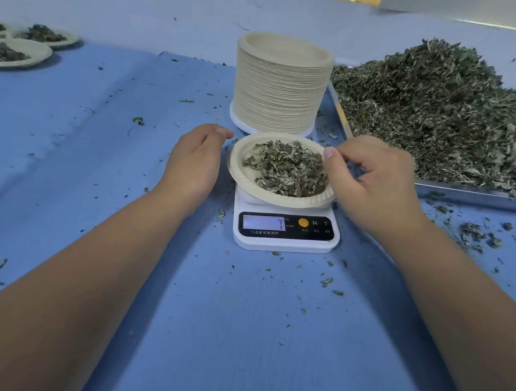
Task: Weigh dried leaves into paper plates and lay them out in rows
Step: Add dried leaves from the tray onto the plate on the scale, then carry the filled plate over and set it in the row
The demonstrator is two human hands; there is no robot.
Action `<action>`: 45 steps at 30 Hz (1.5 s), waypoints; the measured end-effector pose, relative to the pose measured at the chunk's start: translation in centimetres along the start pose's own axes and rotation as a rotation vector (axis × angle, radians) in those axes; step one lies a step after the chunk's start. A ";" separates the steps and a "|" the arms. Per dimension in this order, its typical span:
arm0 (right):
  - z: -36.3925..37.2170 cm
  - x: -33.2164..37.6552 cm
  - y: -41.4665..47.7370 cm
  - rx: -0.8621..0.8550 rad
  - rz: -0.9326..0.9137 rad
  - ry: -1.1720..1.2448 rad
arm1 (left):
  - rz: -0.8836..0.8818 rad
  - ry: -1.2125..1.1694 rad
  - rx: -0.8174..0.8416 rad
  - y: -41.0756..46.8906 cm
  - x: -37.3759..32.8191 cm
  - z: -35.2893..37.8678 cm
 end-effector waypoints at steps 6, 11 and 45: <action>-0.5 -1.0 0.1 -0.023 0.113 -0.053 | 0.012 0.036 0.010 0.0 0.0 0.0; -0.5 -2.0 0.2 0.035 0.221 -0.151 | 0.034 0.073 0.027 -0.5 -0.4 0.2; 29.2 22.4 7.6 0.754 -0.038 0.248 | -0.409 -0.078 -0.645 -0.2 7.0 -33.4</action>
Point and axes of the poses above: each hand's wrist, its own y-axis towards the middle knuckle, its own z-axis out of the palm, x = y × z, the point moved 4 cm from there along y, towards the middle knuckle, and after that the axes turned 3 degrees about y, right-handed, at the moved point
